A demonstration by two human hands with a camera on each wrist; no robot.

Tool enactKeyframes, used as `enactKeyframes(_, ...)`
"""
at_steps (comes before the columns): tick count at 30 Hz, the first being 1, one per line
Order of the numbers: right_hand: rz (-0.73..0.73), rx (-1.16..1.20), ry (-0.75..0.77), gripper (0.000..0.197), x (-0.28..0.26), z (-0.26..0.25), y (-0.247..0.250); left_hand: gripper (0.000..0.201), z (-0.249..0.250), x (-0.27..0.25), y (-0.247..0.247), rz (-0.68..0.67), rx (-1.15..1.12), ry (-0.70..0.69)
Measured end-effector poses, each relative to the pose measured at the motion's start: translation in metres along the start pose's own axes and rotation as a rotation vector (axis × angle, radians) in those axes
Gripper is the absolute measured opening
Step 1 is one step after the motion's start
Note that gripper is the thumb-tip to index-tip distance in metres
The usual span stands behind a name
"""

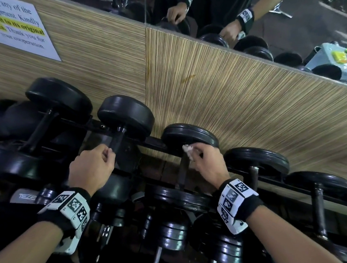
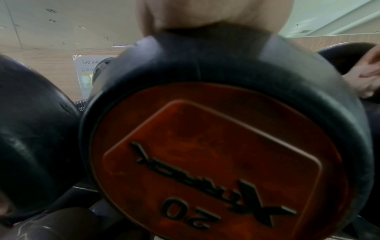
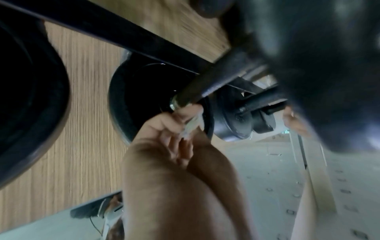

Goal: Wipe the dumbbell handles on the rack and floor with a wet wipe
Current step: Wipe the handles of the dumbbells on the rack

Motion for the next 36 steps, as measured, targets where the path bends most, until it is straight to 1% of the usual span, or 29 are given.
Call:
enactKeyframes(1, 0.047, -0.068, 0.007, 0.022, 0.001, -0.004, 0.003, 0.030, 0.000, 0.000, 0.000, 0.000, 0.005, 0.000)
enactKeyframes(2, 0.035, -0.107, 0.005, 0.023, 0.002, -0.005, -0.001, 0.030, 0.000, 0.000, 0.000, 0.000, 0.007, -0.002)
enactKeyframes(6, -0.070, -0.033, -0.019, 0.019, 0.003, -0.006, -0.018, 0.030, -0.001, 0.000, -0.001, 0.007, -0.004, -0.011)
enactKeyframes(8, -0.180, -0.059, -0.061, 0.014, -0.001, -0.003, -0.025, 0.028, -0.003, 0.000, -0.002, 0.006, -0.013, -0.015)
enactKeyframes(9, -0.259, -0.093, -0.065, 0.012, -0.007, -0.003, -0.032, 0.028, -0.003, 0.000, -0.002, 0.007, -0.016, -0.015)
enactKeyframes(11, -0.434, -0.168, -0.043, 0.013, -0.021, -0.005, -0.048, 0.027, -0.003, 0.000, 0.000, -0.001, -0.022, -0.022)
enactKeyframes(13, -0.533, -0.165, -0.021, 0.015, -0.029, -0.004, -0.058, 0.023, 0.001, -0.003, -0.001, -0.004, -0.014, -0.042)
enactKeyframes(14, -0.559, -0.125, -0.020, 0.015, -0.031, -0.003, -0.059, 0.017, 0.006, -0.007, -0.001, 0.022, -0.016, -0.090)
enactKeyframes(15, -0.574, -0.056, -0.012, 0.016, -0.032, -0.003, -0.058, 0.009, 0.014, -0.012, -0.002, 0.054, -0.036, -0.165)
enactKeyframes(16, -0.574, 0.052, -0.019, 0.016, -0.035, -0.003, -0.056, 0.005, 0.028, -0.019, -0.006, 0.061, -0.089, -0.258)
enactKeyframes(17, -0.557, 0.204, -0.050, 0.015, -0.038, -0.003, -0.052, 0.014, 0.044, -0.028, -0.015, 0.002, -0.181, -0.346)
enactKeyframes(18, -0.527, 0.362, -0.089, 0.013, -0.044, -0.003, -0.047, 0.025, 0.062, -0.038, -0.028, -0.131, -0.321, -0.404)
enactKeyframes(20, -0.461, 0.629, -0.138, 0.009, -0.057, -0.003, -0.037, 0.043, 0.101, -0.058, -0.051, -0.455, -0.571, -0.406)
enactKeyframes(21, -0.428, 0.715, -0.152, 0.010, -0.063, -0.002, -0.032, 0.044, 0.117, -0.065, -0.059, -0.569, -0.626, -0.409)
enactKeyframes(22, -0.399, 0.767, -0.160, 0.013, -0.067, -0.001, -0.025, 0.038, 0.131, -0.067, -0.063, -0.614, -0.649, -0.436)
enactKeyframes(23, -0.376, 0.797, -0.177, 0.014, -0.070, 0.002, -0.018, 0.031, 0.140, -0.066, -0.065, -0.606, -0.663, -0.462)
enactKeyframes(24, -0.356, 0.802, -0.197, 0.015, -0.073, 0.007, -0.012, 0.026, 0.145, -0.062, -0.065, -0.570, -0.664, -0.469)
enactKeyframes(25, -0.332, 0.783, -0.212, 0.014, -0.077, 0.014, -0.004, 0.023, 0.145, -0.055, -0.065, -0.506, -0.646, -0.463)
enactKeyframes(26, -0.286, 0.725, -0.213, 0.013, -0.082, 0.025, 0.005, 0.021, 0.144, -0.047, -0.064, -0.426, -0.606, -0.457)
enactKeyframes(27, -0.211, 0.624, -0.195, 0.012, -0.088, 0.037, 0.018, 0.018, 0.140, -0.038, -0.064, -0.355, -0.560, -0.449)
enactKeyframes(28, -0.114, 0.483, -0.174, 0.012, -0.095, 0.054, 0.032, 0.013, 0.137, -0.028, -0.066, -0.313, -0.503, -0.435)
enactKeyframes(29, -0.022, 0.319, -0.165, 0.012, -0.103, 0.072, 0.046, 0.008, 0.135, -0.017, -0.069, -0.312, -0.440, -0.414)
enactKeyframes(31, 0.107, 0.020, -0.211, 0.008, -0.125, 0.104, 0.066, 0.009, 0.135, 0.004, -0.080, -0.372, -0.288, -0.398)
enactKeyframes(32, 0.149, -0.093, -0.263, 0.007, -0.135, 0.116, 0.071, 0.009, 0.140, 0.013, -0.084, -0.398, -0.202, -0.418)
enactKeyframes(33, 0.200, -0.192, -0.300, 0.014, -0.142, 0.126, 0.073, 0.011, 0.149, 0.020, -0.087, -0.402, -0.109, -0.458)
enactKeyframes(34, 0.265, -0.257, -0.303, 0.022, -0.147, 0.133, 0.073, 0.016, 0.159, 0.024, -0.090, -0.402, -0.036, -0.505)
enactKeyframes(35, 0.331, -0.282, -0.295, 0.027, -0.150, 0.135, 0.072, 0.020, 0.168, 0.024, -0.095, -0.427, -0.012, -0.544)
enactKeyframes(36, 0.392, -0.284, -0.298, 0.028, -0.151, 0.135, 0.072, 0.022, 0.176, 0.020, -0.100, -0.471, -0.009, -0.575)
Point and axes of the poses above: each hand's wrist, its own x-axis towards the middle knuckle, its own y-axis out of the back of the hand, z = x × y, the point moved 7 cm from there along x, towards the middle knuckle, and after that the axes turned 7 degrees about -y, right-handed, at the moved point
